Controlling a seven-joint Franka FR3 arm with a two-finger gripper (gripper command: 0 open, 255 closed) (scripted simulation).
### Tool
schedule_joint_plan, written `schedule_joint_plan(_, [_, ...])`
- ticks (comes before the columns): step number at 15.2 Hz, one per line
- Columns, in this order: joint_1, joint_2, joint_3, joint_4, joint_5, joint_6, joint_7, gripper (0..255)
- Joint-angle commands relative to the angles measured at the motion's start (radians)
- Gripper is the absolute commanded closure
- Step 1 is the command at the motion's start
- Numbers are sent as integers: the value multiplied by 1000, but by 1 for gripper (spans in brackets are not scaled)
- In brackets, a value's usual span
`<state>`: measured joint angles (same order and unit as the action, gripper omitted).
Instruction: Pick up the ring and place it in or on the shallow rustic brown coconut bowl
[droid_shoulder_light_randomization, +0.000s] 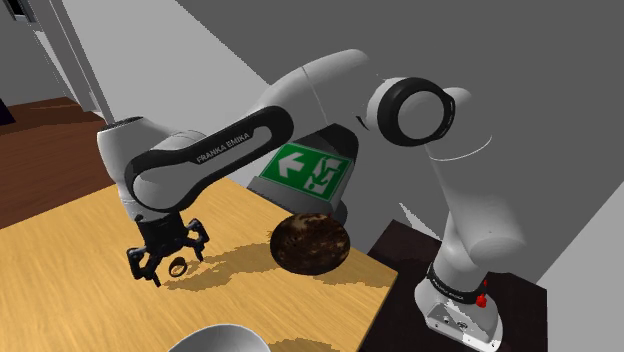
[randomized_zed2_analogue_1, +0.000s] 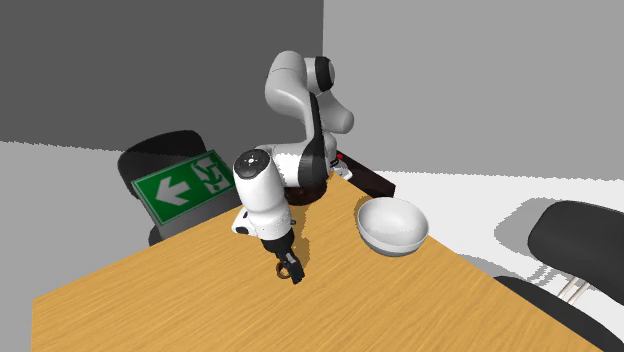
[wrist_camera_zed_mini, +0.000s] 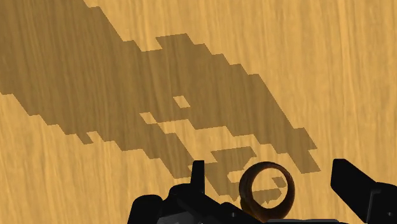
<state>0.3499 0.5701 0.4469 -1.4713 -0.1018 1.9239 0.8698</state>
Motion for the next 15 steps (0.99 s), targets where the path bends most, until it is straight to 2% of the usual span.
schedule_joint_plan(1, [0, 0, 0, 0, 0, 0, 0, 255])
schedule_joint_plan(10, [0, 0, 0, 0, 0, 0, 0, 255])
schedule_joint_plan(15, [0, -19, 5, 39, 7, -57, 1, 255])
